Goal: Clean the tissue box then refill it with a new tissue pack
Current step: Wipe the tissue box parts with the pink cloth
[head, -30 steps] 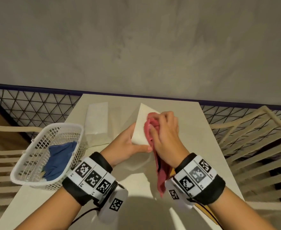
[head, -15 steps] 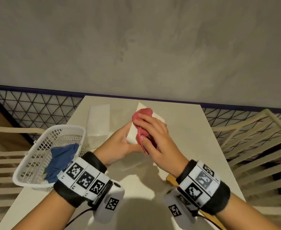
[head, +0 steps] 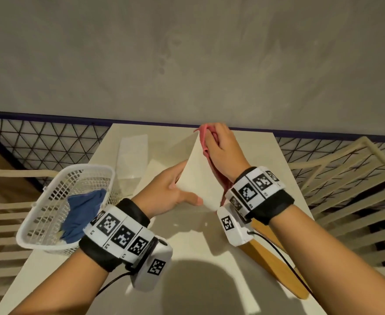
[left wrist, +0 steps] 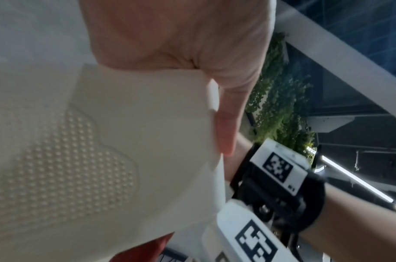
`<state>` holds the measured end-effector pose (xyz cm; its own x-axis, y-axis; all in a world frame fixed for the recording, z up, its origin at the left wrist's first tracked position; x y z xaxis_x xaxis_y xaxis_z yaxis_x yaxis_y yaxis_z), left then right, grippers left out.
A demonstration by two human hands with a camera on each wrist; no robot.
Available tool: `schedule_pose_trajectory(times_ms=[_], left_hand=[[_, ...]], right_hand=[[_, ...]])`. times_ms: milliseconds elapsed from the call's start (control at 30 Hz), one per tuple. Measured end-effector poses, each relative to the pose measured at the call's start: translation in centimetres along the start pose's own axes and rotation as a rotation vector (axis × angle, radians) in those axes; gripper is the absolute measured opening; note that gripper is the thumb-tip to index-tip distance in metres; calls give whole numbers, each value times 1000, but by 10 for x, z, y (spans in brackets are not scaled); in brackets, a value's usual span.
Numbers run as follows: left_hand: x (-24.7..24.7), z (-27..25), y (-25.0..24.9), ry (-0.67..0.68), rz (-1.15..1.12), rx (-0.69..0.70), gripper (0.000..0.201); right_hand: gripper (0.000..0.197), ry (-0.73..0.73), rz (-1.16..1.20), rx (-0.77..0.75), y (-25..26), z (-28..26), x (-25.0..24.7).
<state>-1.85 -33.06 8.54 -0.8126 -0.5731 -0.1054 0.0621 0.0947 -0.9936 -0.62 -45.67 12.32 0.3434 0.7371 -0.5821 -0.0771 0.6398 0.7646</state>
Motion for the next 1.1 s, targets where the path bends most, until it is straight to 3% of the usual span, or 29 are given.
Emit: schedule_pose_trajectory(times_ms=[133, 200, 333, 433, 567, 633, 700, 767, 833, 1033, 1100], left_hand=[[-16, -4, -4, -40, -25, 26, 68], [-17, -6, -2, 8, -8, 3, 68], [-3, -4, 1, 144, 42, -54, 65], [-3, -3, -2, 142, 58, -38, 68], [-11, -6, -9, 140, 10, -11, 79], [-11, -8, -9, 152, 7, -13, 80], [-12, -6, -10, 121, 0, 6, 76], [-18, 0, -13, 33, -35, 32, 71], [-24, 7, -16, -29, -85, 46, 66], [-39, 10, -5, -140, -309, 42, 55], [-37, 8, -1, -131, -315, 15, 53]], right_hand=[[28, 95, -35, 117, -28, -3, -5], [30, 143, -88, 139, -29, -3, -5], [32, 155, 64, 80, -6, 5, -3], [29, 98, 180, 46, -2, 3, -5], [28, 115, 154, 265, -40, -9, -9], [25, 115, 149, 284, -46, -14, -9], [21, 20, 144, 172, -33, -18, -10], [30, -80, -2, -44, -3, -24, -7], [39, -53, -152, -190, 20, -31, 10], [40, 40, -227, -378, 34, -63, 30], [40, 39, -154, -327, 21, -58, 21]])
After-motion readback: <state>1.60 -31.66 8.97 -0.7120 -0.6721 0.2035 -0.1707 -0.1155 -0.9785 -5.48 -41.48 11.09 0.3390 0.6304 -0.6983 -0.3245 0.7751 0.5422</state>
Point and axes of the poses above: each hand's wrist, its own z-axis towards the middle knuckle, its own x-axis out of the palm, y = z × x, the point moved 7 cm from there along z, towards the middle knuckle, and after that the axes turned 6 degrees about y, right-handed, at the moved point
